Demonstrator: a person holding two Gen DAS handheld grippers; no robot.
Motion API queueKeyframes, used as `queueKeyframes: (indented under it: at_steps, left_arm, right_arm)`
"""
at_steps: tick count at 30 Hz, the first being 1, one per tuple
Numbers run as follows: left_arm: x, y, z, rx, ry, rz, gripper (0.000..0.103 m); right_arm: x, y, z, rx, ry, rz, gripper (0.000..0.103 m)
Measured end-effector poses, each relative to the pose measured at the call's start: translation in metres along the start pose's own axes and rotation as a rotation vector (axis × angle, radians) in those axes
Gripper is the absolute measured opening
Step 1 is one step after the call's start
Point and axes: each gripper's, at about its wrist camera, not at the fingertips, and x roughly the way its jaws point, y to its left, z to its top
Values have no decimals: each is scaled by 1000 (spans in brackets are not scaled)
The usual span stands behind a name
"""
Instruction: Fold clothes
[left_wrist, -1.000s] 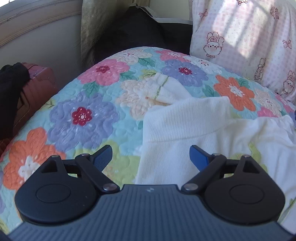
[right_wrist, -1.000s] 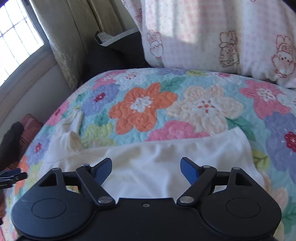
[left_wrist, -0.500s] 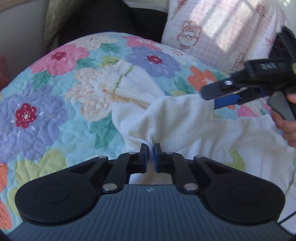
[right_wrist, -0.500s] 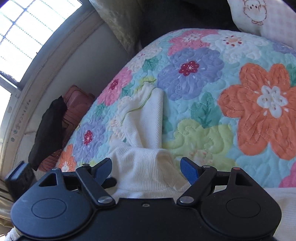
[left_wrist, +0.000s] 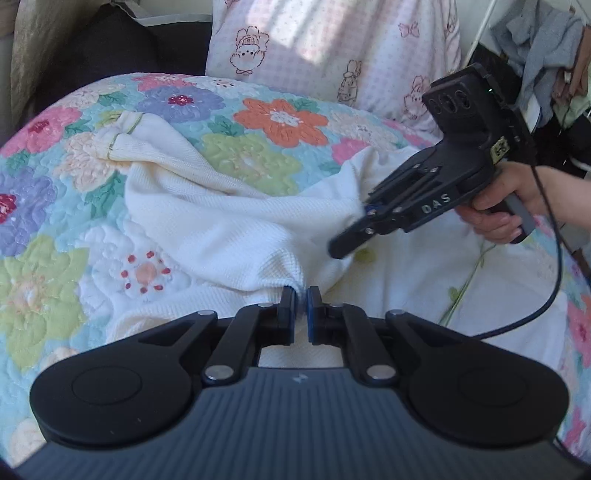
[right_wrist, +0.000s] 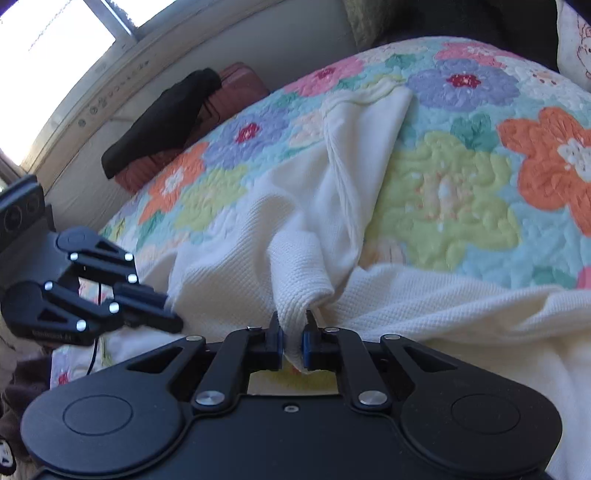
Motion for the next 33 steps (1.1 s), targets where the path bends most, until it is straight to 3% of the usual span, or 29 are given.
queueKeyframes:
  at_steps: [2, 7, 10, 12, 13, 16, 20, 22, 23, 25, 26, 27, 29, 30, 33]
  left_arm:
    - [-6, -4, 4, 8, -23, -1, 5]
    - [-22, 7, 19, -85, -95, 4, 7]
    - [-14, 37, 28, -226, -78, 0, 13]
    - [-1, 64, 32, -337, -57, 11, 37]
    - [8, 79, 33, -387, -46, 9, 43]
    - [37, 119, 35, -500, -20, -15, 47]
    - [76, 132, 44, -433, 54, -126, 68]
    - [91, 130, 47, -417, 58, -113, 71]
    - [96, 128, 49, -418, 50, -104, 70]
    - [103, 124, 54, -400, 35, -73, 50]
    - [105, 121, 59, -370, 32, -45, 4]
    - [104, 118, 66, -331, 18, 0, 3]
    - [95, 116, 92, -290, -87, 148, 3]
    - [93, 116, 108, -274, -118, 206, 3]
    - [71, 116, 172, -211, -284, 358, 3]
  right_arm:
    - [-1, 4, -7, -19, 45, -6, 12]
    - [-8, 26, 3, -101, 103, -53, 12]
    - [-11, 40, 9, -133, 112, -63, 12]
    - [-10, 54, 8, -173, 106, -38, 12]
    - [-9, 60, 6, -203, 108, -37, 12]
    - [0, 67, 0, -243, 144, -73, 12]
    - [4, 64, -7, -251, 145, -78, 12]
    - [3, 61, -9, -249, 134, -73, 12]
    - [3, 59, -9, -247, 124, -71, 12]
    - [2, 54, -8, -247, 103, -73, 12]
    - [2, 52, -7, -246, 90, -78, 12]
    - [2, 50, -6, -243, 75, -83, 12]
    - [1, 42, -1, -231, 31, -111, 12]
    - [2, 36, 5, -216, -3, -158, 12]
    - [5, 13, 34, -117, -127, -413, 13]
